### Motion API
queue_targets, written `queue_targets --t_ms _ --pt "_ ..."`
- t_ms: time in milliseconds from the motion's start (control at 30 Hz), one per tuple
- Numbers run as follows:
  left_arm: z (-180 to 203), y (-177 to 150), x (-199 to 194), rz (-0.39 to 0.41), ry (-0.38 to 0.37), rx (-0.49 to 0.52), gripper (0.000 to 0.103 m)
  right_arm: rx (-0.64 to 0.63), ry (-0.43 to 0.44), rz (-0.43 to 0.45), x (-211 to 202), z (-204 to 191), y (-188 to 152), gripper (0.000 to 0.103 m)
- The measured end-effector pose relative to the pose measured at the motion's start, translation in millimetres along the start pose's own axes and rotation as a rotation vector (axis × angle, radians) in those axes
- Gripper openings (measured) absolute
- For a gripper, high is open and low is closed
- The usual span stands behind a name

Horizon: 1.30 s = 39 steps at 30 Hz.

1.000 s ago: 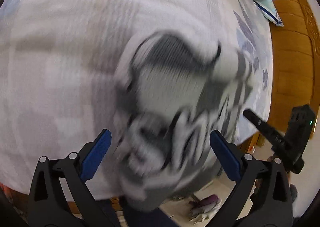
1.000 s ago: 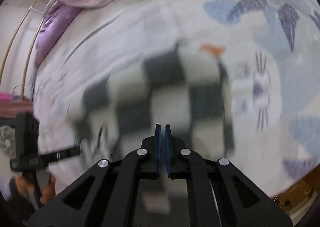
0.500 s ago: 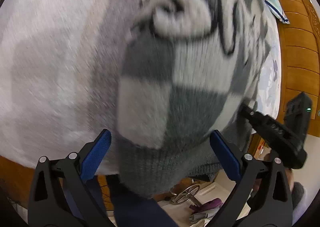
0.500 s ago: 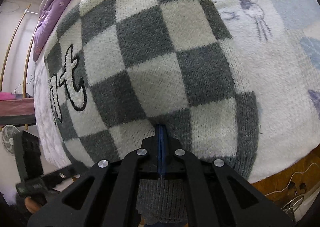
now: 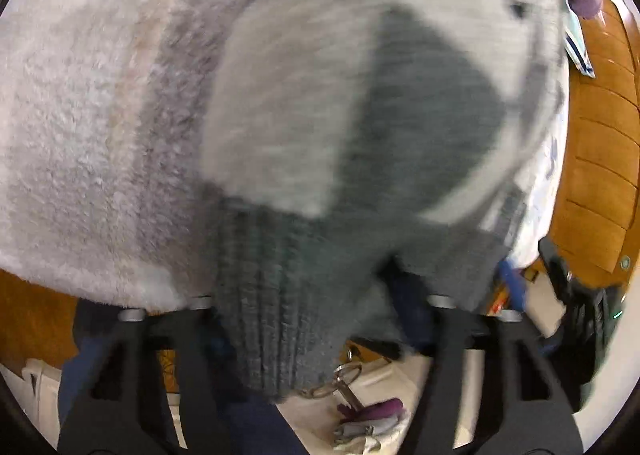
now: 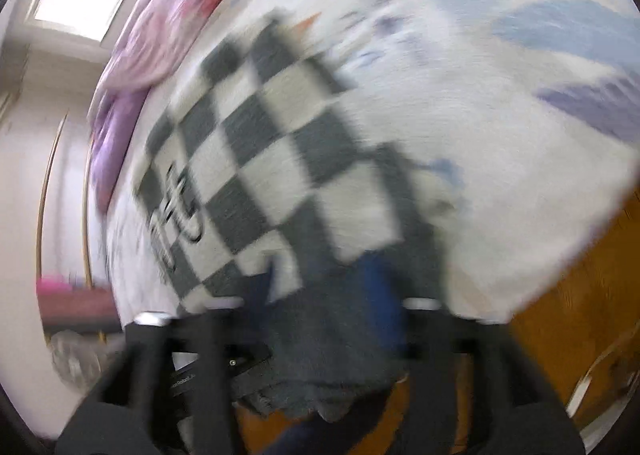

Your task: Fold large clothes

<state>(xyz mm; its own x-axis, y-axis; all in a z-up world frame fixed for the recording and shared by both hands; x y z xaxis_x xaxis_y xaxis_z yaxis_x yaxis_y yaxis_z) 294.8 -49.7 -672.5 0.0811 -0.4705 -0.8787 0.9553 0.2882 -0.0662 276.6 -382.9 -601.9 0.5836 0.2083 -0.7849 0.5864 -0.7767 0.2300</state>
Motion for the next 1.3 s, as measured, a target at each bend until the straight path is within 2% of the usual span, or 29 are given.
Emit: queue_targets --t_ms 33,67,167,233,300,333,433,533,633,800,900,933,1000,1067,1167,1200,1233,1267,1300 --pt "3.2 1.7 -4.6 -0.006 0.003 0.018 0.034 0.047 -0.005 -0.005 -1.1 5.9 -4.8 0.064" --pt "9.4 3.3 -11.1 -0.017 0.005 0.045 0.031 0.108 -0.020 -0.031 -2.3 17.7 -11.0 0.067" --pt "23.5 9.7 -32.3 -0.041 -0.046 0.066 0.028 0.235 -0.058 -0.074 3.4 28.4 -36.9 0.072" --pt "27.9 18.7 -46.0 -0.051 -0.078 0.066 0.027 0.403 -0.031 -0.087 1.3 46.8 -50.1 0.072" --pt "25.4 24.5 -58.7 -0.074 -0.129 0.031 0.027 0.606 0.012 -0.096 5.5 61.2 -71.6 0.078" --pt "19.1 24.9 -64.1 -0.080 -0.142 0.020 0.027 0.677 0.028 -0.093 6.2 66.2 -79.6 0.082" --pt "21.6 32.6 -73.5 -0.101 -0.176 0.005 0.027 0.899 0.120 -0.076 15.1 76.5 -101.1 0.083" --pt "34.5 40.5 -69.0 -0.115 -0.202 -0.030 0.027 1.013 0.158 -0.058 18.8 78.9 -117.7 0.090" --pt "39.3 45.1 -71.8 -0.126 -0.220 -0.022 0.027 1.077 0.193 -0.039 22.0 83.4 -125.9 0.093" --pt "50.6 42.5 -74.7 -0.138 -0.236 0.004 0.027 1.222 0.332 0.030 42.1 81.0 -142.6 0.093" --pt "63.8 46.4 -67.7 -0.147 -0.241 -0.007 0.027 1.225 0.398 0.052 58.5 71.7 -131.3 0.092" --pt "64.7 48.2 -66.0 -0.149 -0.239 -0.010 0.027 1.193 0.408 0.060 61.2 65.5 -120.9 0.077" --pt "67.6 50.6 -62.6 -0.149 -0.226 -0.007 0.027 1.129 0.359 0.066 56.8 59.9 -107.9 0.066" --pt "71.1 52.9 -56.3 -0.166 -0.215 -0.004 0.031 1.063 0.334 0.062 43.4 53.9 -93.4 0.039" --pt "81.9 57.5 -46.3 -0.185 -0.175 0.007 0.041 0.910 0.274 0.065 21.6 33.4 -68.4 0.035" --pt "85.5 59.2 -46.0 -0.174 -0.168 0.026 0.041 0.853 0.258 0.068 14.7 22.9 -57.7 0.034" --pt "94.8 61.7 -48.8 -0.151 -0.167 0.061 0.039 0.808 0.244 0.070 9.2 13.3 -48.3 0.034" --pt "103.0 62.9 -54.7 -0.129 -0.172 0.102 0.029 0.749 0.225 0.077 3.3 1.2 -34.0 0.033" --pt "120.6 64.1 -69.0 -0.095 -0.197 0.202 0.028 0.676 0.206 0.101 -7.9 -11.8 -19.7 0.033"
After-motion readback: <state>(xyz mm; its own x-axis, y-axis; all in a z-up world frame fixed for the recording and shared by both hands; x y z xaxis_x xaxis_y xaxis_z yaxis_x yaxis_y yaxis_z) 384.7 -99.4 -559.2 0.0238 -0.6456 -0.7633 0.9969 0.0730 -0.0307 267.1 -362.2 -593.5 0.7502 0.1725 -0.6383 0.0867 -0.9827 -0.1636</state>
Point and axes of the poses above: each gripper's, at about its wrist camera, not at the fingertips, and x roughly the way its jaws point, z to its right, y to its top, the point moved 1 cm from there along x, roughly the way its jaws point, and after that the axes turned 15 degrees about z, right-handed, at the moved point
